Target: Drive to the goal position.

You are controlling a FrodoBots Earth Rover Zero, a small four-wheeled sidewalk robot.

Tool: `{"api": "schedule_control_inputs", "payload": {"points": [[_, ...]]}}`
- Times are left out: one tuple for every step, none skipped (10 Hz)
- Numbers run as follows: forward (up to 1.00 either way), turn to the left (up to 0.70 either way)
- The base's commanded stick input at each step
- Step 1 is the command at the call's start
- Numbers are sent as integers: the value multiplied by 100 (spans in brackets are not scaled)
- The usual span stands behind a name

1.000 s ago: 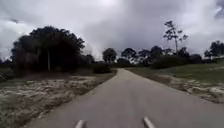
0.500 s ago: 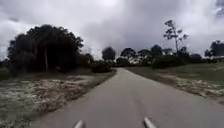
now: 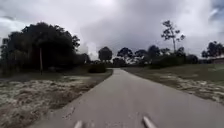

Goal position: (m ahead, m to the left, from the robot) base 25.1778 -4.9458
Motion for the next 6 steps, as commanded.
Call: {"api": "schedule_control_inputs", "payload": {"points": [[85,0],[85,0],[85,0],[85,0],[85,0],[85,0]]}}
